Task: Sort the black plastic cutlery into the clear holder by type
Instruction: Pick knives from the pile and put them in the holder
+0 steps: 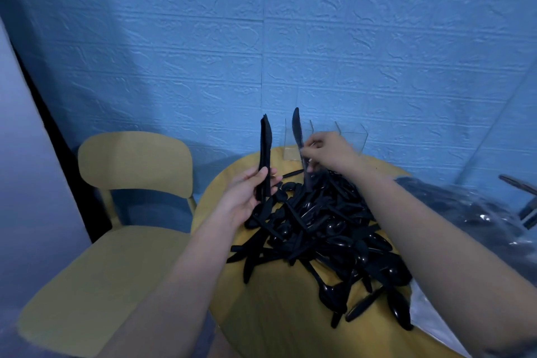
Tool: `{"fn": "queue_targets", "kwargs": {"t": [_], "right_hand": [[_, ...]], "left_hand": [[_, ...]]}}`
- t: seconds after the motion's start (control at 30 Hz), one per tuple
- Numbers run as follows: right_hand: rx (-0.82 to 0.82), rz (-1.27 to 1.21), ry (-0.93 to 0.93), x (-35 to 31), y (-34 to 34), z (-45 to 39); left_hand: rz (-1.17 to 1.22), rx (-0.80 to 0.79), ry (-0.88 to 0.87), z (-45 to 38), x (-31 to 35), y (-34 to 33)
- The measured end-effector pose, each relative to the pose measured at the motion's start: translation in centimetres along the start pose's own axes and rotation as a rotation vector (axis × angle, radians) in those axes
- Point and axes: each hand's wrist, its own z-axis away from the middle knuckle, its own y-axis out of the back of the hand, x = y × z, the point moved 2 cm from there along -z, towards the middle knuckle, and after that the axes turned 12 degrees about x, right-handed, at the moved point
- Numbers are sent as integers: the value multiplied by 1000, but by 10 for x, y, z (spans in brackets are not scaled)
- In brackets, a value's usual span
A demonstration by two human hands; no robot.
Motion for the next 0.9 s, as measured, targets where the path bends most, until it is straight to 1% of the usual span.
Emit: {"fn": "queue_targets", "kwargs": {"t": [0.1,0.17,0.37,0.53,0.7,0.8,0.9], "right_hand": [[-40,-123,-54,-10,-11,12],[-45,-130,-67,-13,-20,15],[12,-151,-74,-14,-29,16],[-10,-260,-65,-12,-31,13],[-5,-257,-10,-3,-31,2],[8,-205,35,5,-35,-3],[90,-135,71,16,-38,-8]], "left_hand": [[-41,-13,-30,7,-8,-10],[-66,-16,-60,10,-12,-16],[-85,-1,-123,12,-15,-23],[-96,-39,-149,6,-12,-27],[-102,-106,-111,-6,-8,-32],[-108,-141,-87,-11,-8,-34],[-110,-103,-74,-19,-10,-34]]}}
